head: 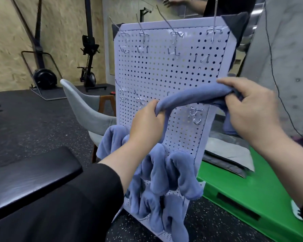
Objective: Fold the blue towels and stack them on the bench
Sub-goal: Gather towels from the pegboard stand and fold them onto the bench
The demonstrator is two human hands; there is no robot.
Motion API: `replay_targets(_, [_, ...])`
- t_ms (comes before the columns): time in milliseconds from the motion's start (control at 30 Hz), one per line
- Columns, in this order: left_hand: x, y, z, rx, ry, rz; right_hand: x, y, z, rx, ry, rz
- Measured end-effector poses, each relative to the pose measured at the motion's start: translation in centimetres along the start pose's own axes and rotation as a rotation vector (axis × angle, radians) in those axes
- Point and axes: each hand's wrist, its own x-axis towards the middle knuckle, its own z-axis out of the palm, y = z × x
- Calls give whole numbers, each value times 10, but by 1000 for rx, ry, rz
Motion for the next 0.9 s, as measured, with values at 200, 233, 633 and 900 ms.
replay_targets(200, [-15,-24,39,-36,-147,-3,-77,28,26,-34,-252,142])
replay_targets(233, [-20,-27,42,-81,-165,17,-88,27,31,-22,-289,161])
replay_targets(633, [-66,-57,14,-165,-441,36,-116,-23,63,104,-173,35])
replay_targets(900, [-88,-132,-132,308,-195,28,-124,-134,129,354,-419,-42])
